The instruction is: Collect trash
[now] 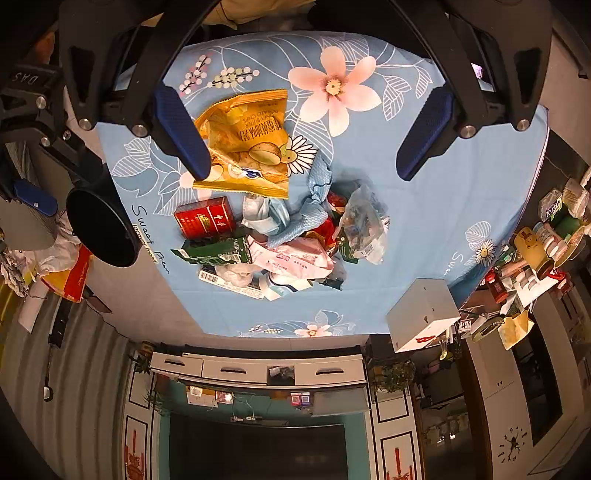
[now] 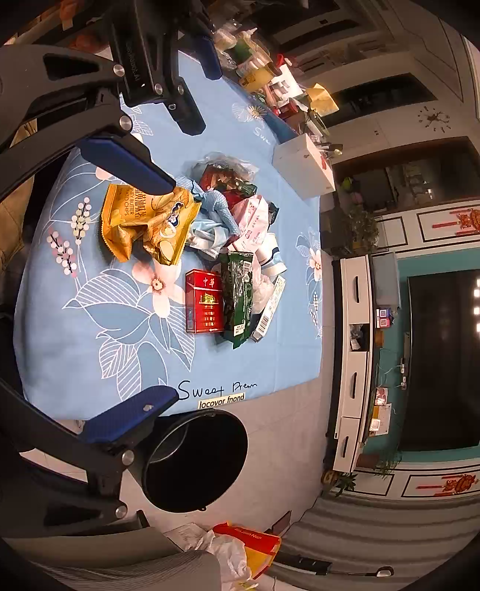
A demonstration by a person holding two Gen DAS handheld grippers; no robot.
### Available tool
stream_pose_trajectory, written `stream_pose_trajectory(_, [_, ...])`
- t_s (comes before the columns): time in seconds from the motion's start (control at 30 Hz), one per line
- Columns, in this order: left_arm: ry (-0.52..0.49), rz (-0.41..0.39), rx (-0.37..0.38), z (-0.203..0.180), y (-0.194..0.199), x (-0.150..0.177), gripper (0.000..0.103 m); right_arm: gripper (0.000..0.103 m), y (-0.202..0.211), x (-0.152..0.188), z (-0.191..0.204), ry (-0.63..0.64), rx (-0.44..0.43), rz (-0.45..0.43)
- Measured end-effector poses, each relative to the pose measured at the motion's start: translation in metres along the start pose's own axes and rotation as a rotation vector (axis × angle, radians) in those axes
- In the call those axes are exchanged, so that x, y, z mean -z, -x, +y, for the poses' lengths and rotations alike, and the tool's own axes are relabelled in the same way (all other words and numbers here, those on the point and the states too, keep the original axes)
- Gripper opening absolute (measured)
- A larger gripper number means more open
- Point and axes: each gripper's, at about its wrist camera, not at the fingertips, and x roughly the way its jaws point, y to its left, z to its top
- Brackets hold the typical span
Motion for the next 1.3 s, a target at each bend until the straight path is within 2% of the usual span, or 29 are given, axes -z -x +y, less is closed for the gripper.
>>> stream_pose_trajectory(1.3, [-0.014, 0.028, 0.007, -0.0053, -0.0096, 0.0035, 0.1, 0.101, -0.0079, 0.0012, -0.0006, -0.007, 0.002, 0.018])
